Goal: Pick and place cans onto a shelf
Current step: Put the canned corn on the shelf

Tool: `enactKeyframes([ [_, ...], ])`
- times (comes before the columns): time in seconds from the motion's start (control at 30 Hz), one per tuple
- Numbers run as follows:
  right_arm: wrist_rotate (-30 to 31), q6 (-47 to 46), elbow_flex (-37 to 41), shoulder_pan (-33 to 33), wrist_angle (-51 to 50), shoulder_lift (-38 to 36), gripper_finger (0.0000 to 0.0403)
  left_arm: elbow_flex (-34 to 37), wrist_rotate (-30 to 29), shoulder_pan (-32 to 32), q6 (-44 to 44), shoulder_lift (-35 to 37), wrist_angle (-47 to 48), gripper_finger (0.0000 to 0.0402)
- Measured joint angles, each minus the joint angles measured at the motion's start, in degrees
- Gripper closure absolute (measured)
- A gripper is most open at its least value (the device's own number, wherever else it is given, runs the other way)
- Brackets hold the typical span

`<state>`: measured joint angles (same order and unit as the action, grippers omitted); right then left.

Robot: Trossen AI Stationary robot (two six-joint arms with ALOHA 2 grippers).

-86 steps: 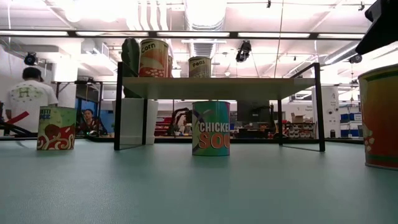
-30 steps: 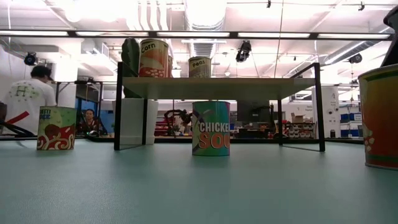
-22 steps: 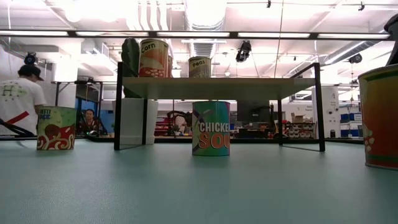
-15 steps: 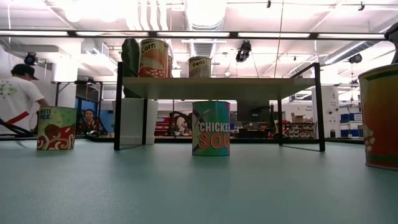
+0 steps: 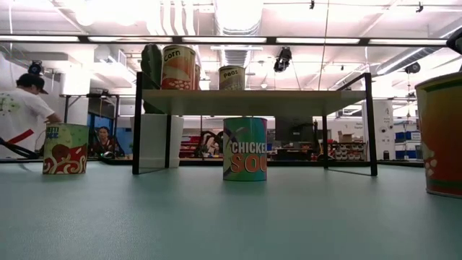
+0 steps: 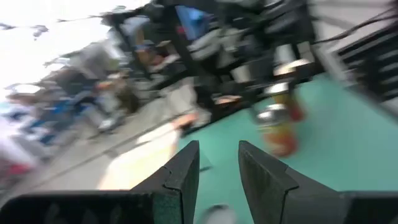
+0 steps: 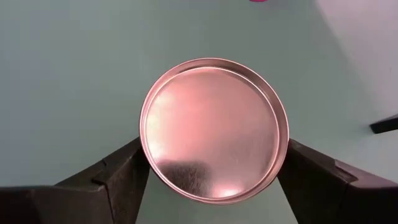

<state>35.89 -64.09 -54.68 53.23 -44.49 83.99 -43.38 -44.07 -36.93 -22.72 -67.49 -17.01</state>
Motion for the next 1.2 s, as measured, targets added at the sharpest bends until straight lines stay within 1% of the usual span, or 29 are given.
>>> enactKeyframes([
  [0.07, -0.1, -0.2, -0.1, 0.0, -0.3, -1.2, 0.0107, 0.0, -3.7, 0.0, -2.4, 1.8, 0.0, 0.0308],
  [0.13, -0.1, 0.1, -0.8, -0.3, -0.2, -2.7, 0.0107, 0.0, -5.8, 0.5, -3.9, 3.6, -0.2, 0.0308],
  [0.23, 0.2, 1.8, -1.9, -1.2, -0.2, -5.0, 0.0106, 0.0, -6.0, 1.0, -5.6, 5.9, 0.4, 0.0308],
  [0.33, 1.6, 5.0, -3.1, -2.9, -0.1, -7.2, 0.0105, 0.0, -6.3, 1.7, -7.3, 7.6, 0.1, 0.0308],
  [0.4, 1.8, 7.7, -4.1, -4.8, -0.1, -8.6, 0.0105, 0.0, -8.1, 2.3, -8.0, 8.1, 0.4, 0.0308],
  [0.5, 1.8, 13.2, -6.1, -8.5, -0.1, -10.2, 0.0105, 0.0, -12.9, 3.1, -8.1, 8.3, 0.4, 0.0308],
  [0.6, 1.0, 21.1, -9.2, -13.1, 0.1, -10.5, 0.0105, 0.0, -17.2, 3.4, -8.2, 8.2, 0.4, 0.0308],
  [0.8, -2.9, 37.8, -17.7, -24.3, 0.3, -9.9, 0.0105, 0.0, -18.1, 3.4, -8.8, 8.2, 1.0, 0.0308],
  [0.97, -9.2, 48.6, -22.5, -34.8, 2.9, -9.9, 0.0104, 0.0, -18.1, 3.4, -9.3, 8.1, 1.2, 0.0308],
  [1.13, -21.5, 56.4, -22.8, -45.4, 13.1, -9.4, 0.0104, 0.0, -18.1, 3.4, -9.8, 8.1, 1.4, 0.0308],
  [1.2, -25.4, 58.2, -22.8, -48.8, 15.9, -8.8, 0.0104, 0.0, -18.1, 3.4, -9.8, 8.1, 1.4, 0.0308],
])
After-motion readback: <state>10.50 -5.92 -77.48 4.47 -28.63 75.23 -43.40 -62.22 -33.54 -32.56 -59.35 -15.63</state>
